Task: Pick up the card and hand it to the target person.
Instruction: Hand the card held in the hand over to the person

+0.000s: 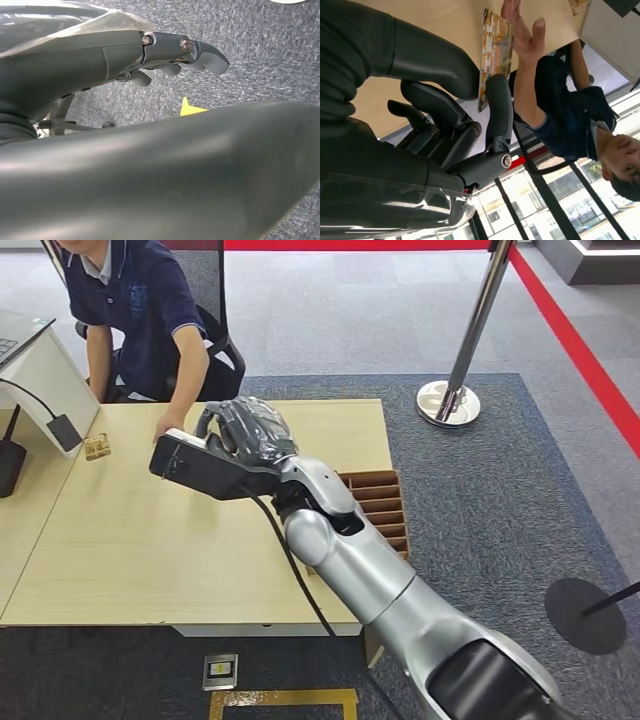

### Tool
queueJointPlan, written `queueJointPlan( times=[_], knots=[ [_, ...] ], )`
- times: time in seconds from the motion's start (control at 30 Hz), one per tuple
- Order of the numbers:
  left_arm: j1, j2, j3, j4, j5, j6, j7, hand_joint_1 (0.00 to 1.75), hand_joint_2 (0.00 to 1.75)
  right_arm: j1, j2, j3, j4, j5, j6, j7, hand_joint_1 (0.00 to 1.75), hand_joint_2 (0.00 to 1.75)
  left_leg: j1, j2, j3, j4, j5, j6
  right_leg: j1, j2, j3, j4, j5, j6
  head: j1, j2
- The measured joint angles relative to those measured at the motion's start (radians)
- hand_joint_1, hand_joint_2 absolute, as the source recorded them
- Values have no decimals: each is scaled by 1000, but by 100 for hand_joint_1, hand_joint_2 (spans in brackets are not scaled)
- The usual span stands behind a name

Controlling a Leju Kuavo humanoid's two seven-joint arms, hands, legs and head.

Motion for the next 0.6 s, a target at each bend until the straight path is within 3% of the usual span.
queueJointPlan(
  times=[0.33,0.6],
  knots=[
    [0,-1,0,0,-6,0,10,0,0,-64,6,130,111,-120,54,174,175,175,0,0,0,0,0,0,0,0,0,0,0,0,0,0],
    [0,-3,0,0,-12,2,19,0,0,-91,6,197,163,-159,43,177,175,175,0,0,0,0,0,0,0,0,0,0,0,0,0,0]
  ],
)
